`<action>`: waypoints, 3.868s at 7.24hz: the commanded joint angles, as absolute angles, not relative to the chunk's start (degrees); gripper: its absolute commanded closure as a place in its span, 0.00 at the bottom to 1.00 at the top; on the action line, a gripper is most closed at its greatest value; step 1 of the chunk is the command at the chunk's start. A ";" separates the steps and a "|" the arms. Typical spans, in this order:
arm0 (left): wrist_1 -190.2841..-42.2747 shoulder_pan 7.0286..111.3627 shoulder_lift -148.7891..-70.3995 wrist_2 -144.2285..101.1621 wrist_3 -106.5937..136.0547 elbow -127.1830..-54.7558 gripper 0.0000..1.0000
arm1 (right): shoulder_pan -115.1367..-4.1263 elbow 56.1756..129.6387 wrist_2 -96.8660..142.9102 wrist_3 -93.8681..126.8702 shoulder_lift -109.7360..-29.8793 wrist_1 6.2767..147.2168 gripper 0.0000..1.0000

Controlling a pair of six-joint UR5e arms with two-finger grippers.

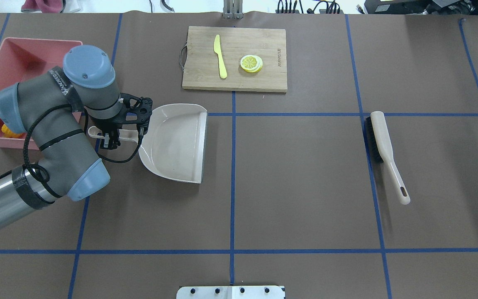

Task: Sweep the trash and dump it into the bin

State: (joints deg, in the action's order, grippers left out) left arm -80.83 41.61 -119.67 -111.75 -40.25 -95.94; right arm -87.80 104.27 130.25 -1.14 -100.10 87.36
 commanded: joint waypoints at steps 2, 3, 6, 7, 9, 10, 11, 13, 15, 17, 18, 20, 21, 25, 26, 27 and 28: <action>-81.56 41.40 -119.36 -110.75 -41.75 -95.63 0.85 | -87.80 104.50 130.25 -1.14 -100.11 87.36 0.00; -82.35 41.40 -118.92 -110.31 -41.75 -95.54 0.48 | -87.80 104.68 130.60 -1.06 -100.19 87.36 0.00; -82.35 41.40 -118.83 -110.39 -41.57 -95.80 0.02 | -87.89 104.33 131.48 -1.06 -100.28 87.36 0.00; -82.35 41.57 -118.83 -110.39 -41.22 -96.32 0.02 | -87.80 104.24 131.48 -1.05 -100.28 87.36 0.00; -82.79 42.97 -118.92 -110.30 -41.04 -98.51 0.02 | -87.89 104.06 131.48 -1.05 -100.28 87.36 0.00; -83.40 45.07 -118.57 -110.48 -38.35 -99.74 0.02 | -87.89 104.06 131.48 -1.05 -100.28 87.36 0.00; -83.41 47.18 -116.30 -110.48 -28.58 -103.50 0.02 | -87.89 104.06 131.48 -1.05 -100.28 87.36 0.00; -82.27 55.06 -113.30 -110.39 -19.63 -108.61 0.02 | -87.80 104.06 131.40 -1.05 -100.28 87.36 0.00; -76.68 65.51 -112.68 -113.09 -15.14 -108.63 0.02 | -87.89 104.15 131.40 -1.14 -100.28 87.45 0.00; -66.59 74.31 -112.67 -115.83 -10.13 -108.54 0.02 | -87.89 104.15 131.40 -1.14 -100.28 87.36 0.00; -63.58 77.92 -111.20 -118.54 -8.11 -108.20 0.02 | -87.80 104.15 131.40 -1.14 -100.20 87.36 0.00; -63.81 87.05 -103.31 -126.94 -3.02 -105.84 0.02 | -87.80 104.15 131.31 -1.23 -100.28 87.45 0.00; -64.07 92.84 -100.31 -133.27 -2.64 -101.03 0.02 | -87.80 104.15 131.48 -1.14 -100.28 87.45 0.00; -70.17 95.45 -96.78 -138.25 -2.73 -90.03 0.02 | -87.80 104.24 131.57 -1.14 -100.20 87.36 0.00; -73.44 95.36 -95.90 -138.25 0.32 -89.65 0.02 | -87.80 104.24 131.57 -1.14 -100.20 87.36 0.00; -74.09 95.36 -95.98 -138.34 6.88 -89.82 0.01 | -87.80 104.24 131.49 -1.06 -100.20 87.36 0.00; -75.83 95.01 -95.80 -137.73 6.68 -89.22 0.01 | -87.80 104.24 131.57 -1.14 -100.20 87.36 0.00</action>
State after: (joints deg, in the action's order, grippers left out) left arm -73.64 95.29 -96.09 -138.16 4.28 -89.83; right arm -87.80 104.24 131.53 -1.11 -100.19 87.36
